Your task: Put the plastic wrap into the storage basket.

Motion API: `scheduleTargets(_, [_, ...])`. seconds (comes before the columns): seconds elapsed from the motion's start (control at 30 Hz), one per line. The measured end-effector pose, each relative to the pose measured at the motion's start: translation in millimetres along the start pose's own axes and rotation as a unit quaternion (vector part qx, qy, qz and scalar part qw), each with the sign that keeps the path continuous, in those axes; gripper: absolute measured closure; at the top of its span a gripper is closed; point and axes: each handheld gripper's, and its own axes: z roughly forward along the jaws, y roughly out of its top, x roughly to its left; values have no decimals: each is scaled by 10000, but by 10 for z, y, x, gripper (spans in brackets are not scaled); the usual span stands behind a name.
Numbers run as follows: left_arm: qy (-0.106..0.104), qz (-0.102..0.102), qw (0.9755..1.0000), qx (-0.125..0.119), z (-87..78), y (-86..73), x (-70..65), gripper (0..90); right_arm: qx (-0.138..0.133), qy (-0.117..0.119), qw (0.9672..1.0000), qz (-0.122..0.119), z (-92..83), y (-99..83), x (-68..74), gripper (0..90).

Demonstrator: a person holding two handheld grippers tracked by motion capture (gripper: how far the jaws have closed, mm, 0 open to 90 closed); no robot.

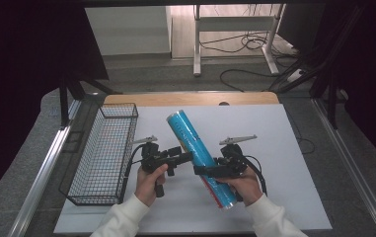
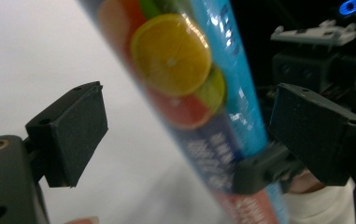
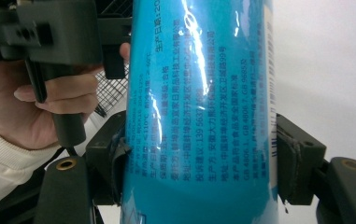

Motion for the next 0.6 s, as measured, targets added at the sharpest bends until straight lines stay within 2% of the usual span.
scheduleTargets(0.07, [-95, -78, 9999, 13, 35, 13, 14, 125, -31, -7, 10000, -38, 17, -7, 16, 317])
scheduleTargets(0.1, [-219, -140, 9997, 39, 68, 16, 24, 139, -79, 8, 10000, -17, 38, -9, 33, 317])
scheduleTargets(0.23, [-257, -161, 9995, 73, 123, 12, 25, 174, -162, 43, 9998, -62, 73, -9, 61, 317])
scheduleTargets(0.27, [-312, -223, 9993, 39, 144, 7, 35, 194, -210, 51, 9997, -100, 96, -7, 91, 317])
scheduleTargets(0.37, [-325, -330, 9989, -4, 134, 12, 36, 234, -246, 37, 9995, -196, 122, 7, 126, 317])
scheduleTargets(0.47, [-387, -527, 9979, 13, 110, 26, 61, 257, -260, 72, 9995, -163, 135, 13, 123, 316])
scheduleTargets(0.6, [-439, -549, 9975, -22, 70, 43, 62, 285, -277, 29, 9992, -273, 170, 4, 150, 313])
